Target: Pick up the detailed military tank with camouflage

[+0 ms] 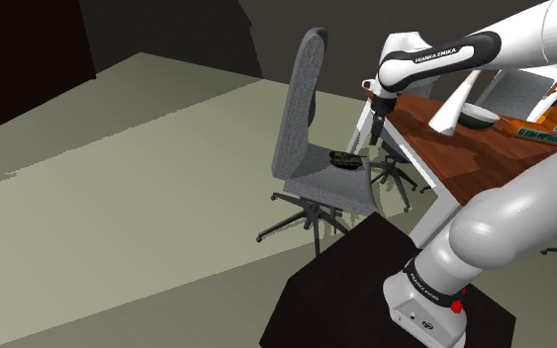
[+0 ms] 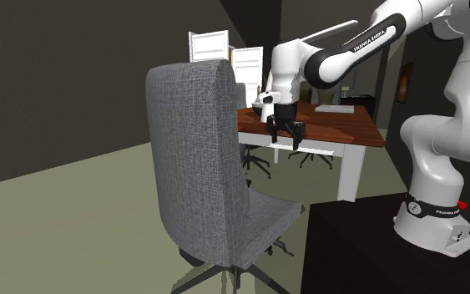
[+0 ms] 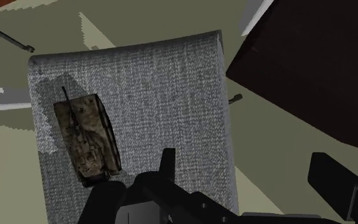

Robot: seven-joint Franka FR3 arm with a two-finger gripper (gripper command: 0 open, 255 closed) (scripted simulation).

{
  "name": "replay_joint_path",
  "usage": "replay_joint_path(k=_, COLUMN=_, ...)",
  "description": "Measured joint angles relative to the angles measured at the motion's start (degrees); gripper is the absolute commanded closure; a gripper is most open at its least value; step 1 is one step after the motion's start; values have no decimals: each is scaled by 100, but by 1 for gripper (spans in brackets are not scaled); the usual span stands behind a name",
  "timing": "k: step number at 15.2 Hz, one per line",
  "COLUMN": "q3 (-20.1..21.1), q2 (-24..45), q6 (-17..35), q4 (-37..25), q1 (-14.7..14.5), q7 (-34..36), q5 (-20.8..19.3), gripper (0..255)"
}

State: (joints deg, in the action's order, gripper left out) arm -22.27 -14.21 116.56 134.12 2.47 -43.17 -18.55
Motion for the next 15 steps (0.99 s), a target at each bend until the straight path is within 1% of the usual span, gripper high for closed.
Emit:
replay_joint_path(k=4, q3=-265, q2=890, q6=599, q4=-326, q1=35, q7=-666, q5=53, gripper=0)
replay_joint_path(k=7, q3=-396, q2=1626, q6=1011, q4=-677, q1=110, q7=-1207, q5=206, gripper=0)
replay_joint_path(k=11, q3=-394, q2=2568, q6=1390, q4=-1260, q1=259, q7=-1844, q5=472, gripper=0)
replay_joint_path(k=15, q3=-291, q2=3503, q6=1716, q4=-1907, q1=527, q7=-2457, q5=712, gripper=0)
